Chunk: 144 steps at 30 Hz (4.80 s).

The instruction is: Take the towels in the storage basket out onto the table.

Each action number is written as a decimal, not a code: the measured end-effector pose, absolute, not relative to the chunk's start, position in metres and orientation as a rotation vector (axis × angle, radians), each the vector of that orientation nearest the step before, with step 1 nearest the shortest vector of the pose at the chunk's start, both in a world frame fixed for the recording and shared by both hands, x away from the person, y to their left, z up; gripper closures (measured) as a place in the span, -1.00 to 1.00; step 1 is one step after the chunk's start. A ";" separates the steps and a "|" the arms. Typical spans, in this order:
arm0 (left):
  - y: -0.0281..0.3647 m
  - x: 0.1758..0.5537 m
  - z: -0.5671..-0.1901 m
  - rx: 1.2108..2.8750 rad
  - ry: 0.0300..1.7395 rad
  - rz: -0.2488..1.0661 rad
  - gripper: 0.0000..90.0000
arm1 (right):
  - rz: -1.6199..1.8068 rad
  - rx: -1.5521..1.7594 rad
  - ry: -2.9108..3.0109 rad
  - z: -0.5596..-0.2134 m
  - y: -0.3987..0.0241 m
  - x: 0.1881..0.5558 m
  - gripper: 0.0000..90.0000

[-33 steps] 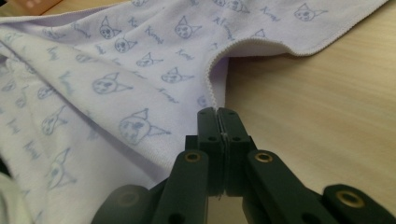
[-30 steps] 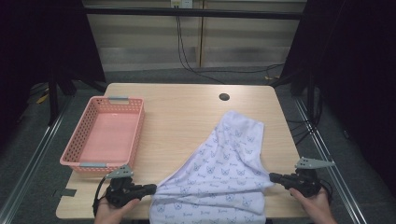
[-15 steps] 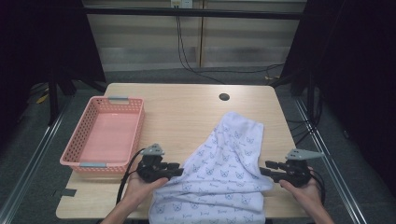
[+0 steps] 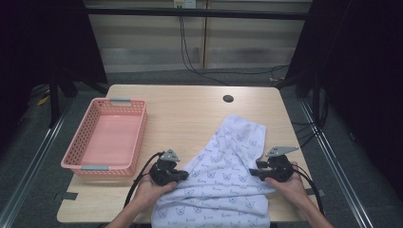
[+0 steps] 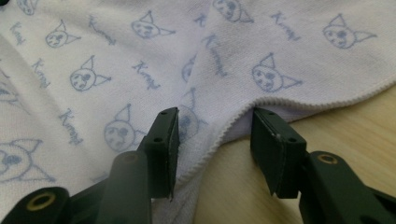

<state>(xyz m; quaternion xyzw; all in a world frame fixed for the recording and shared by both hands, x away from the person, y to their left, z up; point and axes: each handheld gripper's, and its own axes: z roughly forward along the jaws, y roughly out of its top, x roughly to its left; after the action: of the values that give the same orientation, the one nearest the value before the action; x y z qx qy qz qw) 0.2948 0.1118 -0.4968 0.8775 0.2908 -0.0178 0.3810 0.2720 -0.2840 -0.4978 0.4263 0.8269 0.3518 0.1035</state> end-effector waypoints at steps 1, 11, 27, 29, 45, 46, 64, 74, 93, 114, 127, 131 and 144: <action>0.112 0.295 -0.497 2.240 0.742 -0.045 0.93 | 1.038 1.258 2.439 -0.498 -0.284 0.272 0.16; 0.152 0.252 -0.496 2.205 0.816 -0.157 0.93 | 1.097 1.126 2.513 -0.498 -0.244 0.280 0.66; 0.116 0.302 -0.475 2.093 0.781 -0.043 0.39 | 1.112 1.375 2.421 -0.490 -0.298 0.234 0.44; 0.111 0.315 -0.477 2.092 0.797 -0.062 0.30 | 1.146 1.379 2.371 -0.487 -0.303 0.237 0.38; 0.063 0.354 -0.493 2.115 0.777 -0.025 0.88 | 1.199 1.365 2.321 -0.482 -0.304 0.245 0.30; 0.064 0.353 -0.488 2.100 0.765 -0.018 0.88 | 1.201 1.367 2.322 -0.481 -0.304 0.245 0.30; 0.012 0.284 -0.476 2.248 0.363 -0.223 0.34 | 1.193 1.326 2.323 -0.478 -0.286 0.273 0.23; 0.056 0.315 -0.476 2.079 0.560 -0.246 0.47 | 1.052 1.246 2.422 -0.499 -0.267 0.286 0.29; 0.060 0.326 -0.488 2.069 0.639 -0.303 0.38 | 0.997 1.316 2.404 -0.496 -0.298 0.265 0.93; 0.080 0.329 -0.470 2.008 0.717 -0.159 0.99 | 1.006 1.332 2.391 -0.492 -0.300 0.267 0.95; 0.168 0.279 -0.441 1.950 0.830 0.032 0.99 | 1.005 1.331 2.384 -0.482 -0.319 0.239 0.97; 0.176 0.248 -0.448 1.992 0.829 -0.033 0.99 | 0.986 1.283 2.441 -0.480 -0.310 0.219 0.97; 0.153 0.274 -0.442 2.017 0.787 -0.074 0.38 | 1.130 1.266 2.355 -0.468 -0.313 0.233 0.52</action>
<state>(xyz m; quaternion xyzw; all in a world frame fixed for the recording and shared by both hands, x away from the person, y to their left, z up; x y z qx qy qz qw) 0.2741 0.1535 -0.4419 0.8225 0.3211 -0.0302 0.4685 0.2334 -0.3132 -0.4675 0.4330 0.8055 0.3866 0.1191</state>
